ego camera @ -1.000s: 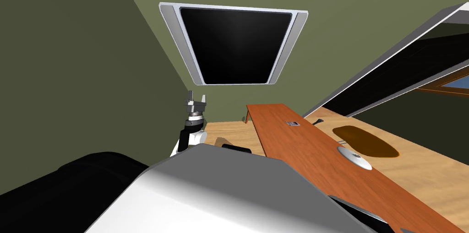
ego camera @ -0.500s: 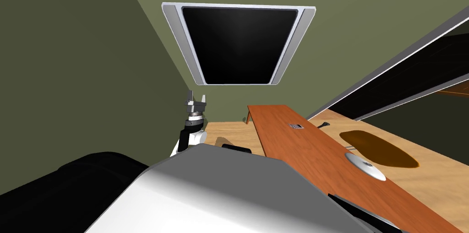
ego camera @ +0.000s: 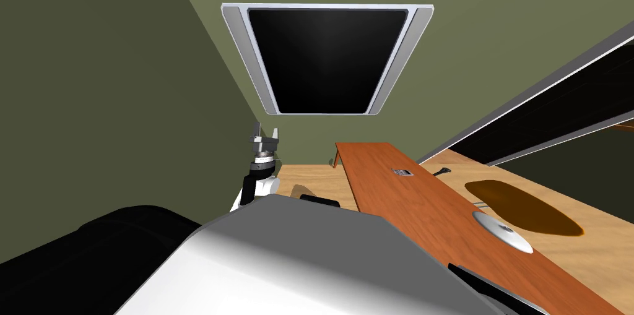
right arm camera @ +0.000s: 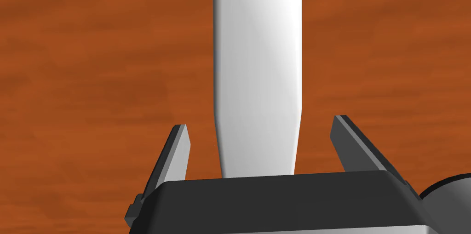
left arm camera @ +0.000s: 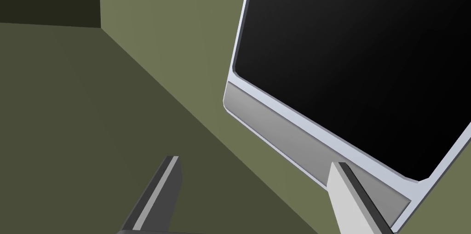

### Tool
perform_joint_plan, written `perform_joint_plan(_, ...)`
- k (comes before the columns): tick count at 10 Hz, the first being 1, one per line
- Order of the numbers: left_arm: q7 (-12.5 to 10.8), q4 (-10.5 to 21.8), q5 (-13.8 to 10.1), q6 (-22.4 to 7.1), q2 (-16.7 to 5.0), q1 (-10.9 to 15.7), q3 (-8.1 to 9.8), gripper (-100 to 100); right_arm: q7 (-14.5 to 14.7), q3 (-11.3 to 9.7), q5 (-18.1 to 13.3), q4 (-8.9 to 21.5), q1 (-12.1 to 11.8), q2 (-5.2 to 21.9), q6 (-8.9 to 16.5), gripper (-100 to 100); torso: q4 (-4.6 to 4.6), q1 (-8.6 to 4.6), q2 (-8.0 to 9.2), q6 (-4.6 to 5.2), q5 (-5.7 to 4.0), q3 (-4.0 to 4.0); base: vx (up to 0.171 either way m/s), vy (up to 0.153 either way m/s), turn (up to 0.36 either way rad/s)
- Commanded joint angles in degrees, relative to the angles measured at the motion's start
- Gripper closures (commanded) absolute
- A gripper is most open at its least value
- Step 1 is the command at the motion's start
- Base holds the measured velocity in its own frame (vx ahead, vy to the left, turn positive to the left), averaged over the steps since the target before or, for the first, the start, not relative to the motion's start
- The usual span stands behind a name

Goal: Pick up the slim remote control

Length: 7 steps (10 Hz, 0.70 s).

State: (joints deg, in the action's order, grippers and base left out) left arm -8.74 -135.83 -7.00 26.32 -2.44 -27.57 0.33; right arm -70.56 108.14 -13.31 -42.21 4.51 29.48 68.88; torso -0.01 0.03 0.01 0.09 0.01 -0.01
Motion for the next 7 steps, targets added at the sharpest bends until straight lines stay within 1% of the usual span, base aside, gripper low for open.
perform_joint_plan(1, 0.00, 0.00, 0.00, 0.00, 0.00, 0.00, 0.00, 0, 0.00, 0.00, 0.00, 0.00, 0.00, 0.00, 0.00, -100, 0.00, 0.00, 0.00, 0.00, 0.00, 0.00, -0.005, -0.004, 0.006)
perform_joint_plan(2, 0.00, 0.00, 0.00, 0.00, 0.00, 0.00, 0.00, 0, -0.17, 0.08, -0.03, 0.24, -0.01, 0.03, 0.06, 0, 0.00, 0.02, 0.00, 0.01, 0.01, 0.00, 0.000, 0.000, 0.000)
perform_joint_plan(3, 0.00, 0.00, 0.00, 0.00, 0.00, 0.00, 0.00, 0, -0.03, -0.37, 0.46, 0.82, -0.08, -1.24, -1.67, -100, 0.00, 0.03, -0.01, 0.00, 0.01, 0.00, 0.008, -0.036, -0.062)
perform_joint_plan(5, 0.00, 0.00, 0.00, 0.00, 0.00, 0.00, 0.00, 0, 0.13, -0.91, 1.07, 1.58, -0.16, -2.84, -3.83, -100, -0.01, -0.14, -0.06, 0.01, -0.03, -0.03, 0.021, -0.064, -0.058)
perform_joint_plan(6, 0.00, 0.00, 0.00, 0.00, -0.01, -0.01, 0.01, 0, 0.05, -0.67, 0.89, 1.95, -0.26, -2.19, -3.37, -100, -0.02, -0.23, -0.09, 0.01, -0.05, -0.05, 0.012, -0.036, -0.006)
perform_joint_plan(7, 0.00, 0.00, 0.00, 0.00, 0.00, 0.00, 0.00, 0, 0.04, -0.71, 0.92, 2.07, -0.27, -2.26, -3.74, 100, -0.01, -0.12, -0.07, 0.00, -0.02, -0.04, 0.002, -0.006, 0.006)
